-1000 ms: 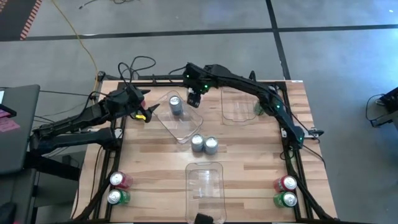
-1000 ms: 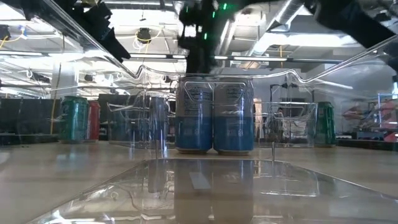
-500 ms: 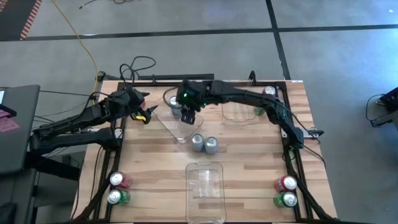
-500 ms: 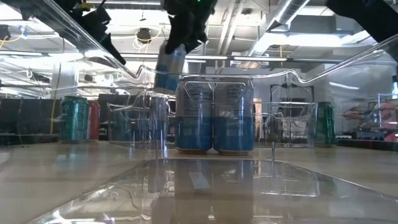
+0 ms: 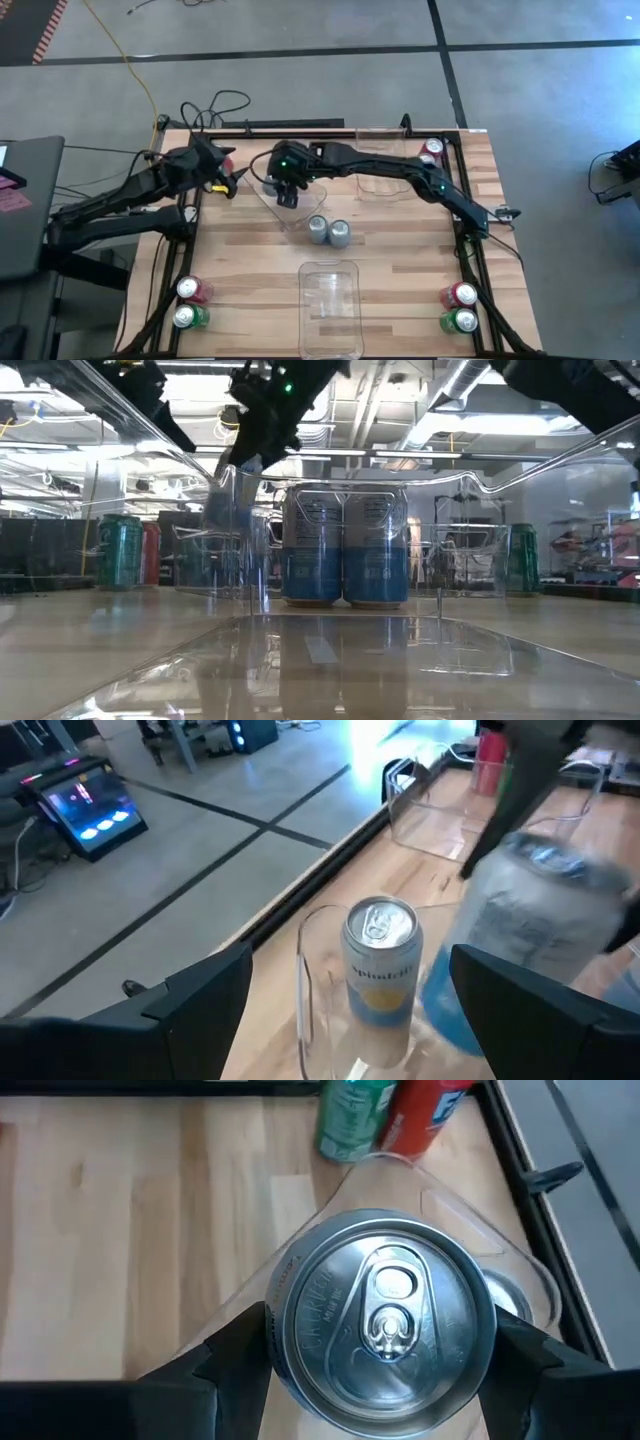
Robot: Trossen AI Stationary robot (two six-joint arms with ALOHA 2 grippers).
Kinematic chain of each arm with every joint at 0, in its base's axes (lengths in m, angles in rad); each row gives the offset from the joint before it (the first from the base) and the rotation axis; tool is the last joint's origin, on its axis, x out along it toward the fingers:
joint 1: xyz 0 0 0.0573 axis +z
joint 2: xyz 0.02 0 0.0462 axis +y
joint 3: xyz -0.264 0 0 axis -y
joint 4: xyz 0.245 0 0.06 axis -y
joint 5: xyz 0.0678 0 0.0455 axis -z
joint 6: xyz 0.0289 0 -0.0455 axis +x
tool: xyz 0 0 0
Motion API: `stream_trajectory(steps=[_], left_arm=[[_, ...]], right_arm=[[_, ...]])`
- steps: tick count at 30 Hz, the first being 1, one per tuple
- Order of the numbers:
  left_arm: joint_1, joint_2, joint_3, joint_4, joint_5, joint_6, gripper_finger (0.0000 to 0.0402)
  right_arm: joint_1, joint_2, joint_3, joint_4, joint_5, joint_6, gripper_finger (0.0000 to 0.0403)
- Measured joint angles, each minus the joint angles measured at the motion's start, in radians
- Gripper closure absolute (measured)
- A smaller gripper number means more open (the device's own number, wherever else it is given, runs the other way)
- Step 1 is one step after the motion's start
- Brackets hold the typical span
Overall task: Sort soda cans
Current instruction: Put the top blue-white soda can into the top left transparent bin
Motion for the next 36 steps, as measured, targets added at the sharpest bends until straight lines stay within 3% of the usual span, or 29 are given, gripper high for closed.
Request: stream_trajectory(steps=[24,36], left_arm=[[0.0,-0.02,0.0,-0.064,0.001,-0.01,0.0068],[0.0,-0.02,0.0,-0.079,0.002,-0.012,0.0068]], right_arm=[[-0.04,0.142,-0.014,0.119,-0.031,-0.045,0.0138],[-0.035,0.144,-0.014,0.141,-0.03,-0.079,0.0048]])
